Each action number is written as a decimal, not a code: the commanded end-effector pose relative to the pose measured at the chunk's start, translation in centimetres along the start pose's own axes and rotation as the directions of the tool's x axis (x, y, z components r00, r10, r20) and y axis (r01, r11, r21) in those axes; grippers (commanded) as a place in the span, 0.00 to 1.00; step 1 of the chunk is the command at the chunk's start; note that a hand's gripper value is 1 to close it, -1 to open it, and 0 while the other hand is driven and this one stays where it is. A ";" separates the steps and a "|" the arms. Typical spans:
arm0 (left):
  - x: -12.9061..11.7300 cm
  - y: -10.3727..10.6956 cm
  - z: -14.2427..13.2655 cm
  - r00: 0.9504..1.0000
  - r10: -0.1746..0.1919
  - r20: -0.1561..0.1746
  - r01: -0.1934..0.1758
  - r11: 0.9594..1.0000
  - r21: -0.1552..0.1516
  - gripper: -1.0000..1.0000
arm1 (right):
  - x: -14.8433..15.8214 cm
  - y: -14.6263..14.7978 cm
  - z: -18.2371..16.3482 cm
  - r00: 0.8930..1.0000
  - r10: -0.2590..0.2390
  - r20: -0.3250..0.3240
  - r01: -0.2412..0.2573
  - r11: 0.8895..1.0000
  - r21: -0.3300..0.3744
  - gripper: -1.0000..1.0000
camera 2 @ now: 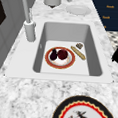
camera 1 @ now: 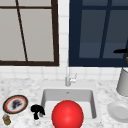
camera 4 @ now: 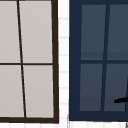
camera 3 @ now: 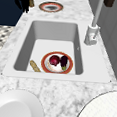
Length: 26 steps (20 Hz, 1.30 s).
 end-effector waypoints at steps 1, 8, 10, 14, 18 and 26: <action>0.0 0.0 0.0 1.000 0.000 0.000 0.000 1.000 0.000 0.50 | 1.0 1.6 -2.0 0.999 -0.009 -0.039 0.009 1.000 0.003 0.00; 0.0 0.0 0.0 1.000 0.000 0.000 0.000 1.000 0.000 0.50 | 3.4 4.0 -5.4 0.997 -0.006 -0.080 0.007 1.000 0.011 0.00; 0.0 0.0 0.0 1.000 0.000 0.000 0.000 1.000 0.000 0.50 | 4.1 4.6 -6.1 0.995 -0.006 -0.101 0.007 1.000 0.011 0.00; 0.0 0.0 0.0 1.000 0.000 0.000 0.000 1.000 0.000 0.50 | 4.9 4.7 -8.4 0.993 -0.030 -0.112 0.035 0.998 0.047 0.00; 0.0 0.0 0.0 1.000 0.000 0.000 0.000 1.000 0.000 0.50 | 4.6 3.0 -9.3 0.998 -0.022 -0.056 0.029 0.990 0.135 0.00; 0.0 0.0 0.0 1.000 0.000 0.000 0.000 1.000 0.000 0.50 | -0.2 2.4 -12.5 0.999 -0.026 0.034 0.021 0.990 0.138 0.00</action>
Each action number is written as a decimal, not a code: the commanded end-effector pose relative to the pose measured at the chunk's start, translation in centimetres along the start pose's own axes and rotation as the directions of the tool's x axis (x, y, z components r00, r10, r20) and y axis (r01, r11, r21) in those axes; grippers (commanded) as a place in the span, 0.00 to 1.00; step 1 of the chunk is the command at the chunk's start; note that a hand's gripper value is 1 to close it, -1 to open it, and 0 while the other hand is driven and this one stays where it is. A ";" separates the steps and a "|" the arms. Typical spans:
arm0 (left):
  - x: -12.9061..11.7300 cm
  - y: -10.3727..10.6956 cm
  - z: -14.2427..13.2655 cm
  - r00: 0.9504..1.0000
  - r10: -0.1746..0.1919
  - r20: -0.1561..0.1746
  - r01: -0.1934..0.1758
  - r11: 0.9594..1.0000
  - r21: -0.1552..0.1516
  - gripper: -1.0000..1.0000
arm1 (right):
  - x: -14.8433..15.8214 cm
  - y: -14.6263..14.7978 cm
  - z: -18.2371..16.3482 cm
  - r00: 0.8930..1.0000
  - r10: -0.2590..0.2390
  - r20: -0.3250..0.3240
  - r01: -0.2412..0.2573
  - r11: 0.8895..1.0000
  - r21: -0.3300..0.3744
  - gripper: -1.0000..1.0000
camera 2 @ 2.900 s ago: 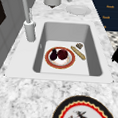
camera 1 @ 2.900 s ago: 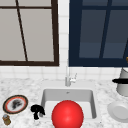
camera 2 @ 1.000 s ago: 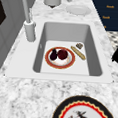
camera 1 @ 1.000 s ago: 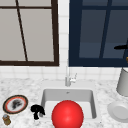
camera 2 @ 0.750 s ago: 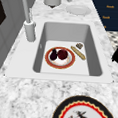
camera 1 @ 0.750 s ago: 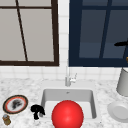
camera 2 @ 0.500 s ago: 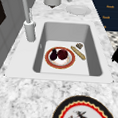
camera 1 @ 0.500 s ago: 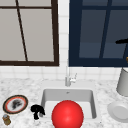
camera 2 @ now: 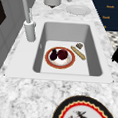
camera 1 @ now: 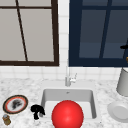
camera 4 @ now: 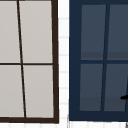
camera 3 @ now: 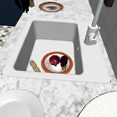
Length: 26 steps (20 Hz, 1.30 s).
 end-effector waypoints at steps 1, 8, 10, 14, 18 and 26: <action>0.0 0.0 0.0 1.000 0.000 0.000 0.000 1.000 0.000 0.50 | -2.8 0.0 -1.4 0.999 -0.040 0.026 0.039 0.999 0.008 0.00; 0.0 0.0 0.0 1.000 0.000 0.000 0.000 1.000 0.000 0.50 | -4.5 3.0 -4.5 0.999 -0.044 0.010 0.044 0.997 -0.056 0.00; 0.0 0.0 0.0 1.000 0.000 0.000 0.000 1.000 0.000 0.50 | -4.5 3.8 -6.0 0.998 -0.055 0.002 0.055 0.996 -0.068 0.00; 0.0 0.0 0.0 1.000 0.000 0.000 0.000 1.000 0.000 0.50 | -4.3 6.2 -8.5 0.999 -0.036 -0.015 0.035 0.998 -0.055 0.00; 0.0 0.0 0.0 1.000 0.000 0.000 0.000 1.000 0.000 0.50 | -4.3 8.0 -10.7 0.998 -0.036 -0.042 0.033 0.996 -0.086 1.00; 0.0 0.0 0.0 1.000 0.000 0.000 0.000 1.000 0.000 0.50 | -4.4 7.1 -10.9 0.993 0.118 -0.027 -0.121 0.987 -0.103 1.00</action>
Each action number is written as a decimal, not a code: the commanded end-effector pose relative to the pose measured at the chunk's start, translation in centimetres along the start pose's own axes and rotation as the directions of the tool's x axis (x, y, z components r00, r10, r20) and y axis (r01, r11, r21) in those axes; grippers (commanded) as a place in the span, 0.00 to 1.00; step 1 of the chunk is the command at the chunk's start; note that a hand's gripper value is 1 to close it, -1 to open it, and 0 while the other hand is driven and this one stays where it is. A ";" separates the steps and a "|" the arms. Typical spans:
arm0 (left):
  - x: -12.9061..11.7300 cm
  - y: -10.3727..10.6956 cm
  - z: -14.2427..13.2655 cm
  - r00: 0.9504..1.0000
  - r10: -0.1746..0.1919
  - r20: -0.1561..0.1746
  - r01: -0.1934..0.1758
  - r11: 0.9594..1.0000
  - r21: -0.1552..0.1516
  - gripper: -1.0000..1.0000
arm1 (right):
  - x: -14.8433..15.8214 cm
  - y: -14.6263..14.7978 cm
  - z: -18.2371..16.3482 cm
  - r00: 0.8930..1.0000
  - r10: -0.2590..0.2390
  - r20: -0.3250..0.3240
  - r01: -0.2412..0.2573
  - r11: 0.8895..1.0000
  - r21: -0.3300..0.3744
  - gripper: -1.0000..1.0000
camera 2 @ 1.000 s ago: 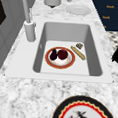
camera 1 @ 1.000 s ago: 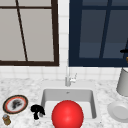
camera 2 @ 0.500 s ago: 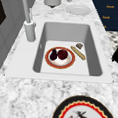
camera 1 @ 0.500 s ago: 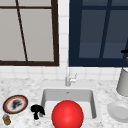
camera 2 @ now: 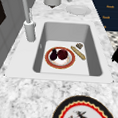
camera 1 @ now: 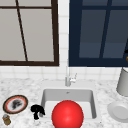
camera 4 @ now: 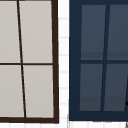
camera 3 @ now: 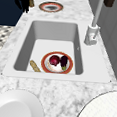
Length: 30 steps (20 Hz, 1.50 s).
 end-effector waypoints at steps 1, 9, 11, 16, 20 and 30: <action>0.0 0.0 0.0 1.000 0.000 0.000 0.000 1.000 0.000 0.50 | -0.2 0.1 -0.1 1.000 -0.012 -0.014 0.012 1.000 0.009 1.00; 0.0 0.0 0.0 1.000 0.000 0.000 0.000 1.000 0.000 0.50 | -1.9 -2.2 1.9 0.999 -0.037 -0.002 0.037 0.999 -0.008 1.00; 0.0 0.0 0.0 1.000 0.000 0.000 0.000 1.000 0.000 0.50 | -2.6 -2.7 2.7 0.999 -0.033 0.002 0.033 0.999 -0.003 1.00; 0.0 0.0 0.0 1.000 0.000 0.000 0.000 1.000 0.000 0.50 | -5.5 -3.4 6.3 0.999 -0.045 0.015 0.046 0.997 -0.065 1.00; 0.0 0.0 0.0 1.000 0.000 0.000 0.000 1.000 0.000 0.50 | -7.5 -4.3 9.0 0.997 -0.074 0.035 0.078 0.989 -0.126 1.00; 0.0 0.0 0.0 1.000 0.000 0.000 0.000 1.000 0.000 0.50 | -12.0 -4.9 16.2 0.980 -0.169 0.108 0.194 0.936 -0.295 1.00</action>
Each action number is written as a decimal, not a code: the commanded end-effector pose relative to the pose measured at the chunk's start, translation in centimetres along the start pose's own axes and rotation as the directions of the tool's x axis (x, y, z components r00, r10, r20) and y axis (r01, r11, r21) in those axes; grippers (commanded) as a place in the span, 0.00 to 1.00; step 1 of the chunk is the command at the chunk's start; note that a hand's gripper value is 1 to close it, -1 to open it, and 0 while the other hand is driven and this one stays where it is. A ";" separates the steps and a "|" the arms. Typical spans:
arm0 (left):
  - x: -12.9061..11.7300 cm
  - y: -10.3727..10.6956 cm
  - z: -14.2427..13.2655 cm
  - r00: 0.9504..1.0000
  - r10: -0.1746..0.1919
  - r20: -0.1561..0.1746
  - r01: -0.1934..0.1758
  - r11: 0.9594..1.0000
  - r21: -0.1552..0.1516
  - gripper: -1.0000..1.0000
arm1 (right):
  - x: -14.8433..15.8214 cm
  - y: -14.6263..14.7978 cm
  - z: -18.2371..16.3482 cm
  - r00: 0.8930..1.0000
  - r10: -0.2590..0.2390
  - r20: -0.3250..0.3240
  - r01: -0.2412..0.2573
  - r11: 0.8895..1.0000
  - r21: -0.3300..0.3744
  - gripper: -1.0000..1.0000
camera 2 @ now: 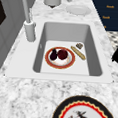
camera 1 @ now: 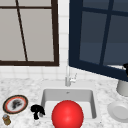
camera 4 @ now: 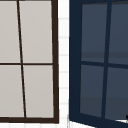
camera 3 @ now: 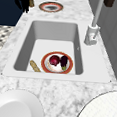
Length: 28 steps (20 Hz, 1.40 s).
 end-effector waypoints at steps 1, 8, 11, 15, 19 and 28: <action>0.0 0.0 0.0 1.000 0.000 0.000 0.000 1.000 0.000 0.50 | -2.9 -0.8 3.0 1.000 -0.021 0.019 0.022 1.000 -0.012 1.00; 0.0 0.0 0.0 1.000 0.000 0.000 0.000 1.000 0.000 0.50 | -5.6 -3.2 8.0 0.994 -0.091 0.055 0.096 0.989 -0.112 1.00; 0.0 0.0 0.0 1.000 0.000 0.000 0.000 1.000 0.000 0.50 | -7.1 -4.2 10.3 0.992 -0.105 0.077 0.115 0.982 -0.149 1.00; 0.0 0.0 0.0 1.000 0.000 0.000 0.000 1.000 0.000 0.50 | -8.7 -5.4 13.5 0.984 -0.120 0.134 0.144 0.971 -0.191 1.00; 0.0 0.0 0.0 1.000 0.000 0.000 0.000 1.000 0.000 0.50 | -10.2 -6.5 16.9 0.973 -0.129 0.190 0.170 0.961 -0.219 1.00; 0.0 0.0 0.0 1.000 0.000 0.000 0.000 1.000 0.000 0.50 | -13.1 -7.9 25.2 0.943 -0.128 0.309 0.216 0.938 -0.271 1.00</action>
